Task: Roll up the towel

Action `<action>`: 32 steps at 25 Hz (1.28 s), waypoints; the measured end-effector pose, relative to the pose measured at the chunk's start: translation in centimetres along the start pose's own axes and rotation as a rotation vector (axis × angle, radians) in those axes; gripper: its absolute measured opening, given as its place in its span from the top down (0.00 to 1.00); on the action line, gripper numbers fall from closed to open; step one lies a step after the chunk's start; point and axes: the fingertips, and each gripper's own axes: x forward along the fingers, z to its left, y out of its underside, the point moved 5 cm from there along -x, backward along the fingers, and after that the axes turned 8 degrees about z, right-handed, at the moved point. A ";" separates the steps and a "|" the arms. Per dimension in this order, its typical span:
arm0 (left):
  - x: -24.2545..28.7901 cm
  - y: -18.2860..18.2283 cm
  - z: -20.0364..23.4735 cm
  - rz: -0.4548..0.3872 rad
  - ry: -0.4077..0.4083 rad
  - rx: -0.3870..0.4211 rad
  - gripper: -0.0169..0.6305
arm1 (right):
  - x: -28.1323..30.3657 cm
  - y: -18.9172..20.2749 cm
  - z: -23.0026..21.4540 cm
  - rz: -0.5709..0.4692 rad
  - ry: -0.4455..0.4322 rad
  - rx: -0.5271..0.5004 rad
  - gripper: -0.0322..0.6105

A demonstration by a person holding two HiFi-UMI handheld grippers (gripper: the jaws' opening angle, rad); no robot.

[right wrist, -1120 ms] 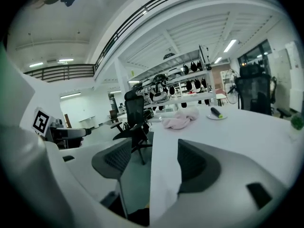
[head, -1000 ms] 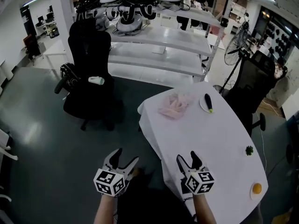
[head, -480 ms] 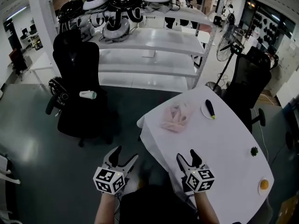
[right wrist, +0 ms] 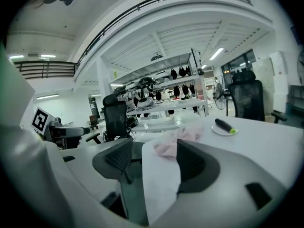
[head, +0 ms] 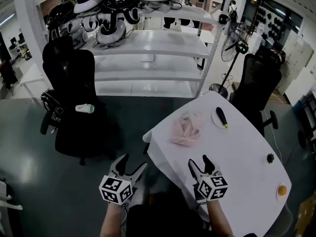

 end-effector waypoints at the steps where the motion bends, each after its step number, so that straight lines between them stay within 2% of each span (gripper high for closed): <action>1: 0.3 0.0 0.3 0.006 0.009 -0.001 0.41 | 0.2 0.0 0.1 0.002 0.007 -0.001 0.50; 8: 3.3 0.9 0.1 0.076 0.094 -0.017 0.41 | -0.4 0.2 -1.0 0.028 0.063 -0.012 0.51; 17: 8.2 1.5 -1.8 0.156 0.202 0.029 0.42 | -0.5 -1.4 -5.0 0.043 0.127 -0.041 0.52; 23: 12.3 1.6 -2.7 0.220 0.240 0.049 0.41 | 2.4 -3.8 -7.2 0.053 0.104 -0.055 0.53; 32: 19.7 2.8 -4.7 0.366 0.288 0.189 0.41 | 8.4 -4.5 -9.7 0.115 0.029 -0.056 0.56</action>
